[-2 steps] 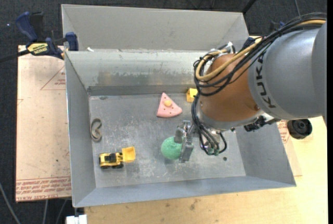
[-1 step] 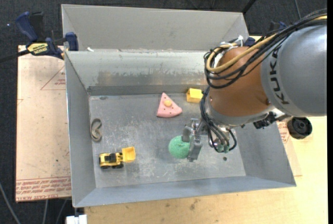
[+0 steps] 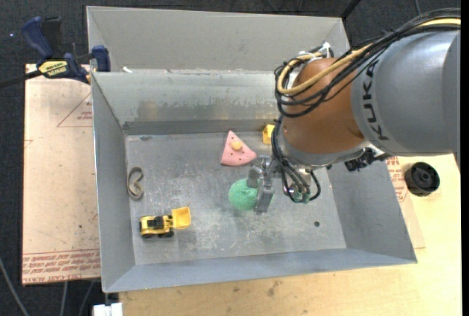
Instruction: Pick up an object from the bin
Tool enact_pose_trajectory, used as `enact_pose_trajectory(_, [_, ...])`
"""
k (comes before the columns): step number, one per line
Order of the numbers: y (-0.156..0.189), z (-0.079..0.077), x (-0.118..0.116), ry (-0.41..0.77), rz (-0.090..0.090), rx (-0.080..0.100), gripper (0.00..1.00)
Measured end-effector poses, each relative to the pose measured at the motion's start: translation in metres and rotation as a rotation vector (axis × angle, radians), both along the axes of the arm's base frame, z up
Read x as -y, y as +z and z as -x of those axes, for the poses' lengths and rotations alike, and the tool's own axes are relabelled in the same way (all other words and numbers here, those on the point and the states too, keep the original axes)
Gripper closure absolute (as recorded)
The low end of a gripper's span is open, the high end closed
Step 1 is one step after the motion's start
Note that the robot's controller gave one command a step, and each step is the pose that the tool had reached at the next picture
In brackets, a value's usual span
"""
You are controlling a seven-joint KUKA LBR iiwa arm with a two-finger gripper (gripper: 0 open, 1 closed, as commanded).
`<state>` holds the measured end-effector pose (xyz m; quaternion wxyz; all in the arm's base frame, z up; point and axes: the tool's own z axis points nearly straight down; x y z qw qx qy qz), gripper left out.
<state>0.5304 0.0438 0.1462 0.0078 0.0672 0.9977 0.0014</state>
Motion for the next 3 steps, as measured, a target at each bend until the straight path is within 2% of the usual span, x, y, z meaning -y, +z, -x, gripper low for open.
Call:
enact_pose_trajectory(1, [0.02, 0.005, -0.006, -0.002, 0.001, -0.026, 1.0])
enact_pose_trajectory(2, [0.022, -0.031, -0.003, -0.008, -0.001, 0.005, 1.0])
enact_pose_trajectory(3, [-0.007, -0.009, -0.006, -0.003, 0.003, -0.028, 1.0])
